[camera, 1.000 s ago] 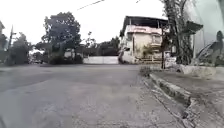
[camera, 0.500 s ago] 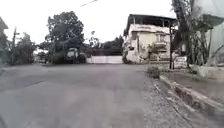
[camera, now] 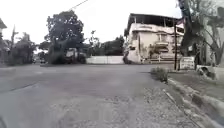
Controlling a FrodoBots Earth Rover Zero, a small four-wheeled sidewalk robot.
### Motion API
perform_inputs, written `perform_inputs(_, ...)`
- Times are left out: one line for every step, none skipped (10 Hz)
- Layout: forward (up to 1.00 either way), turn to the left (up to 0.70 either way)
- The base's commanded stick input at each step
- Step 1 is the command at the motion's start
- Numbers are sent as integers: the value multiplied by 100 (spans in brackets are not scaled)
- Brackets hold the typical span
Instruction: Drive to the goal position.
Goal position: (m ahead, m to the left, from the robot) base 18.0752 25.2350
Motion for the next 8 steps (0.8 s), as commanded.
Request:
perform_inputs(100, 0)
perform_inputs(100, 0)
perform_inputs(100, 3)
perform_inputs(100, 7)
perform_inputs(100, 0)
perform_inputs(100, 12)
perform_inputs(100, 40)
perform_inputs(100, 40)
